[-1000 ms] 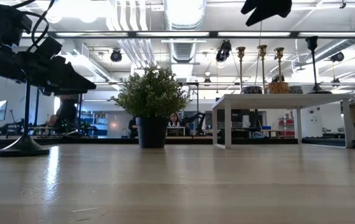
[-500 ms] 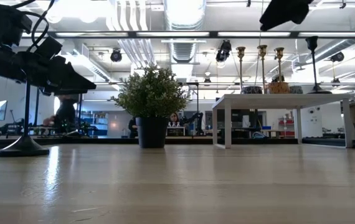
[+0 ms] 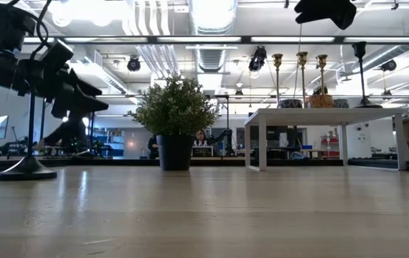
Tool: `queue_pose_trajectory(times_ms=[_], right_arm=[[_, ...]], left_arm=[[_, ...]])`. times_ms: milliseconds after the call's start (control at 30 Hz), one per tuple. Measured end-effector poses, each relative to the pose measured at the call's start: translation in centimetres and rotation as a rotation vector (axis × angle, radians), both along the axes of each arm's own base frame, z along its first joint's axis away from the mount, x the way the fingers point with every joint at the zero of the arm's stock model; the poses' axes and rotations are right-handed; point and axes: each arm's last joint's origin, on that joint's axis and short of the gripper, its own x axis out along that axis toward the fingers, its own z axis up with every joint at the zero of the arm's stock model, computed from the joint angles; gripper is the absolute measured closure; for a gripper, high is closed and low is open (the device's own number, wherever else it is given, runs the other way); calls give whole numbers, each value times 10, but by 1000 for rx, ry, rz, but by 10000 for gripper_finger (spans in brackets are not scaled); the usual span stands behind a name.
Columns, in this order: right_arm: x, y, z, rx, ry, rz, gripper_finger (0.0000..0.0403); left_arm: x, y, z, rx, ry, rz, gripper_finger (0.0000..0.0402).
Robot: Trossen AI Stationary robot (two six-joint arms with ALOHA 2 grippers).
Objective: Pick & Place candle stick holders
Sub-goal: Put the black candle holder on the shelf
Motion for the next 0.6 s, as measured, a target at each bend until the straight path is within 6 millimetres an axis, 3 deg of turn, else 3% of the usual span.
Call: queue_pose_trajectory(times_ms=[600], right_arm=[[0, 0, 1, -1, -3, 4, 275]], left_arm=[[2, -3, -1, -224, -162, -80, 3]])
